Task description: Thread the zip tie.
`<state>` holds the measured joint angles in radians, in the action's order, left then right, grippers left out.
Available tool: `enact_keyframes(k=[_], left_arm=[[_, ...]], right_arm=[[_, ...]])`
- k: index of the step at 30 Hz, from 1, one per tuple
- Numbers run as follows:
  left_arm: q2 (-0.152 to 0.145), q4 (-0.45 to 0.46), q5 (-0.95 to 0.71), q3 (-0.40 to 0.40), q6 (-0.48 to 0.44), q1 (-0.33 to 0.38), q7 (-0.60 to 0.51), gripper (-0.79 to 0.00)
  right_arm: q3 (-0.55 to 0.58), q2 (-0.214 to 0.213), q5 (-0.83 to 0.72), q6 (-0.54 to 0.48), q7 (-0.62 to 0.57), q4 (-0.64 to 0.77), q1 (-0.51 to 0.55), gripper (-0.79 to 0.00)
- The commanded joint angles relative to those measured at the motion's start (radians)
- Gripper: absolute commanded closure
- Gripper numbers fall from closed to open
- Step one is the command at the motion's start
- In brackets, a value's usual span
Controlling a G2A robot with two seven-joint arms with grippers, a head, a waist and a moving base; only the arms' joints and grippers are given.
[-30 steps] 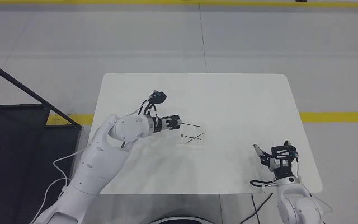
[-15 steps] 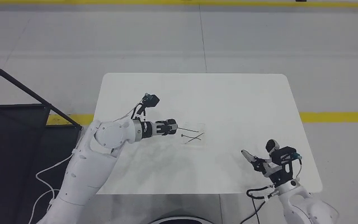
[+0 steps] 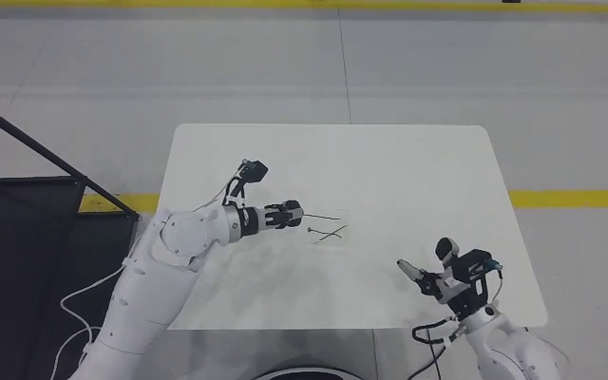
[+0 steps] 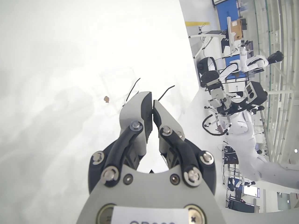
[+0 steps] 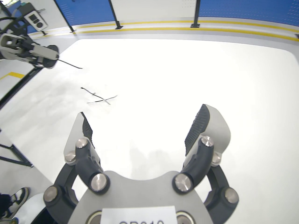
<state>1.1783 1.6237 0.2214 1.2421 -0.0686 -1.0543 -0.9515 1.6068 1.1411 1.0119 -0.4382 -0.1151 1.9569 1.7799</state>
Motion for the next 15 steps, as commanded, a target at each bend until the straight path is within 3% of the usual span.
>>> enact_keyframes(k=[1,8,11,15], left_arm=[[0.0,0.008,-0.018,-0.004,-0.018,-0.011,0.009,0.0],[-0.008,0.013,-0.066,0.01,-0.065,-0.043,-0.009,0.0],[-0.012,0.017,-0.081,0.02,-0.077,-0.052,-0.017,0.0],[-0.017,0.023,-0.093,0.027,-0.09,-0.057,-0.025,0.0]], right_arm=[[-0.039,0.0,-0.031,-0.051,-0.037,-0.011,-0.028,-0.785],[-0.178,0.01,-0.181,-0.122,-0.107,-0.08,-0.138,-0.785],[-0.227,0.011,-0.347,-0.203,-0.18,-0.138,-0.189,-0.785],[-0.234,0.01,-0.436,-0.195,-0.241,-0.17,-0.225,-0.785]])
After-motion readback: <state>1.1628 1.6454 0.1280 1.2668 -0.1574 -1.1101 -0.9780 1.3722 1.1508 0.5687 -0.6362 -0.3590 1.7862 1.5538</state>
